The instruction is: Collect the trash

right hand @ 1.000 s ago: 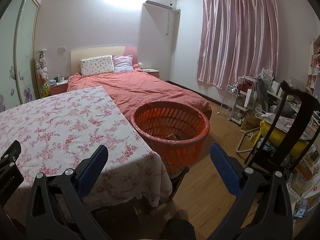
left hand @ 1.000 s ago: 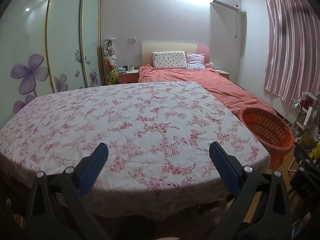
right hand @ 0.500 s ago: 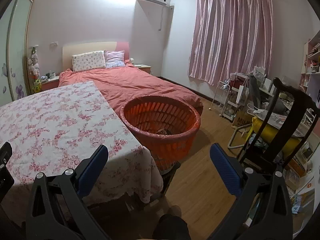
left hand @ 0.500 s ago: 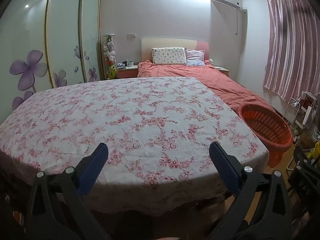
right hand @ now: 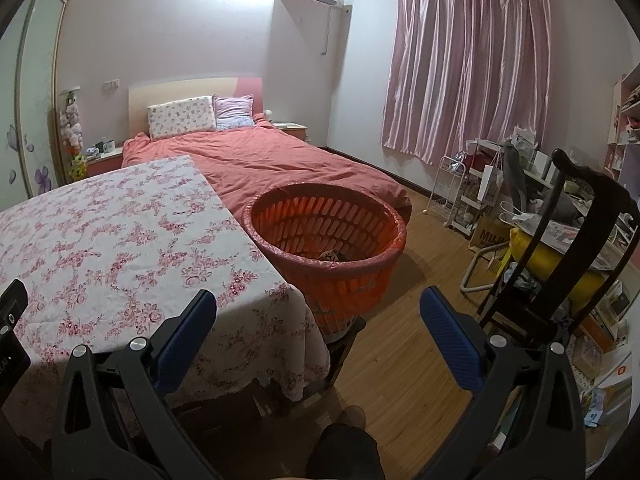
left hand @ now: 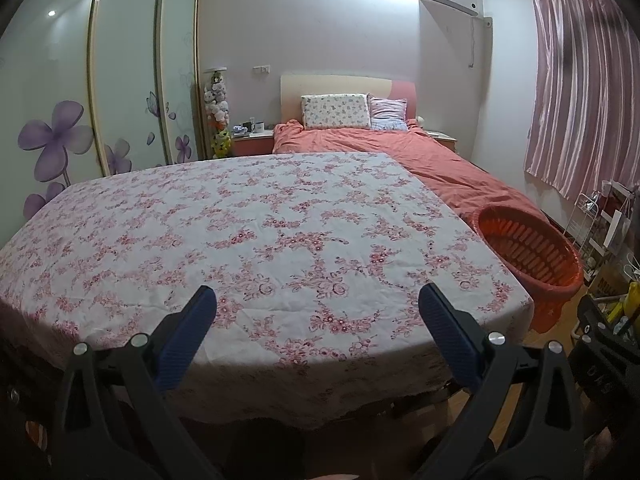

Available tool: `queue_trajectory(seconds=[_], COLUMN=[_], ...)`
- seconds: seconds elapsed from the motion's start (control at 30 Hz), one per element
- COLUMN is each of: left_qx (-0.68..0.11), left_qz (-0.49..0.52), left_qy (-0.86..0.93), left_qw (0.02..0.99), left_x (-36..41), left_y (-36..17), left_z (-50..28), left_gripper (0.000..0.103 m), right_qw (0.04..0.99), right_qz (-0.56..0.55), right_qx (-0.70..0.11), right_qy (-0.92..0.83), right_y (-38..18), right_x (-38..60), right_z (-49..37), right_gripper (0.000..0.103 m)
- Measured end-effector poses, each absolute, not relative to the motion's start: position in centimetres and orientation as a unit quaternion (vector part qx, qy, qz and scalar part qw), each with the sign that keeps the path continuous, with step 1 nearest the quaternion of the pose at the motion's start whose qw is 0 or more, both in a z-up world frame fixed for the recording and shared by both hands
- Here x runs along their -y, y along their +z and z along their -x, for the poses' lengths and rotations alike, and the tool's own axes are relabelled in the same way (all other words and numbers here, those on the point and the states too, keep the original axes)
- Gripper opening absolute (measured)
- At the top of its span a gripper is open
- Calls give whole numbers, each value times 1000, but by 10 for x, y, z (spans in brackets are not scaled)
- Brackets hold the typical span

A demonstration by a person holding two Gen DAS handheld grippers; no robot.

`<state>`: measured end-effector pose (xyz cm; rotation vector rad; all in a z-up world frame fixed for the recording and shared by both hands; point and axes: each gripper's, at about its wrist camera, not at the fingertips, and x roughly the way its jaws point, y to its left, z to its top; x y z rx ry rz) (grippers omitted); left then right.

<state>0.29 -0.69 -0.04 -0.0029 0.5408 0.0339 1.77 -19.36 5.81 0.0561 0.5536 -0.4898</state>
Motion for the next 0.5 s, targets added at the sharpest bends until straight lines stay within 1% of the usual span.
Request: queue_trajectory(seconds=[0.5], left_qx=[-262], left_qz=[2], left_qy=[9], left_qw=[965], left_x=[12], left_y=[3], left_z=[1], left_gripper=[99], right_qw=[933], right_qz=[-28], right_qx=[-271], right_qy=[-237], right_y=[57], right_x=[192], right_z=[-20], right_gripper=[101])
